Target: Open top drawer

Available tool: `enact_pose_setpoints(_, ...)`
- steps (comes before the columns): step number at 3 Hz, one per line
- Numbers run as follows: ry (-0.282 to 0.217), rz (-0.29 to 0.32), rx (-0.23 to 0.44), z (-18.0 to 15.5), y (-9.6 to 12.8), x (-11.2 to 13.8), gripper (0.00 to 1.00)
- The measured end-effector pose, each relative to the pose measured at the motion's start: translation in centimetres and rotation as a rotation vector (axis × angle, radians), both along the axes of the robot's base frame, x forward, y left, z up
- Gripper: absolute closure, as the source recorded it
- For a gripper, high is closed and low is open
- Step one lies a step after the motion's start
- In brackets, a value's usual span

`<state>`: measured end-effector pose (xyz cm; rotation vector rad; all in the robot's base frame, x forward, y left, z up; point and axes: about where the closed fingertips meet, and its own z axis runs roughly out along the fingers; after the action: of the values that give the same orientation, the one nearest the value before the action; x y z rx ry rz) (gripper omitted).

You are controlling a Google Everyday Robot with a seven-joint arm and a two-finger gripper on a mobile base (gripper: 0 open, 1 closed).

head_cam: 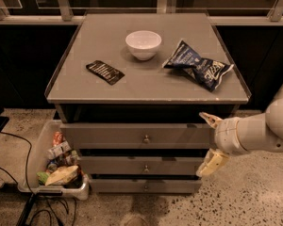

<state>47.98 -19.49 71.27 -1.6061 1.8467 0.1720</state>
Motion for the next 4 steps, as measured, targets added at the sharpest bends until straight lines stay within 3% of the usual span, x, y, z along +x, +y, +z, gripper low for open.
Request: enact_pose_setpoints(4,-0.044,-0.010,0.032,-4.6,1.8,7.5,0.00)
